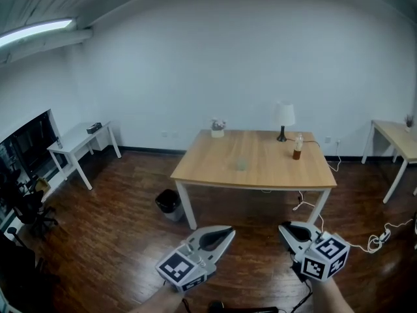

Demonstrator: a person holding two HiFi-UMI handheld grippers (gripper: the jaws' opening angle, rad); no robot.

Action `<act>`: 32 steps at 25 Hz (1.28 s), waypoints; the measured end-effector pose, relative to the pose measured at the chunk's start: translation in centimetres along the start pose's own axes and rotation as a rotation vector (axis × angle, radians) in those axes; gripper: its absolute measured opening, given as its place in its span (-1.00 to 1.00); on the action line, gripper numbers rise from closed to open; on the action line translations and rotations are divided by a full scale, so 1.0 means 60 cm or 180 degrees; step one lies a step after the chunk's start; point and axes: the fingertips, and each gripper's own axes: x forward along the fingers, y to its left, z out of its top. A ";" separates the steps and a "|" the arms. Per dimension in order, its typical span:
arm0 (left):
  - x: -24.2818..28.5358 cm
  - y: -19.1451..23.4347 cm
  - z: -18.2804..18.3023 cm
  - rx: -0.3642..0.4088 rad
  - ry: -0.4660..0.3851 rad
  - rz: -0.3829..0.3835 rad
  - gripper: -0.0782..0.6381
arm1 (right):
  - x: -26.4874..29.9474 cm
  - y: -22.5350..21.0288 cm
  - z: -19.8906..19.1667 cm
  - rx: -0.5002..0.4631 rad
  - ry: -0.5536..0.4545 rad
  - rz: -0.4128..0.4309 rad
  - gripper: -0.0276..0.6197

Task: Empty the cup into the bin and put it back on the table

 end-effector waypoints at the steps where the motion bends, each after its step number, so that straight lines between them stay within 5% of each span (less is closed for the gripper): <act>1: 0.007 0.012 -0.005 0.0005 -0.0026 -0.0012 -0.80 | 0.011 -0.008 0.001 -0.0002 0.0004 -0.0013 -0.92; 10: 0.067 0.143 -0.016 0.0248 -0.0256 -0.0273 -0.80 | 0.137 -0.091 0.027 0.0021 0.0013 -0.0139 -0.92; 15: 0.087 0.229 -0.023 0.0450 -0.0568 -0.0172 -0.80 | 0.214 -0.136 0.034 0.0044 0.0038 -0.0221 -0.92; 32: 0.234 0.445 -0.144 0.0057 -0.0330 -0.0059 -0.80 | 0.411 -0.309 0.032 0.0157 0.0200 -0.0233 -0.92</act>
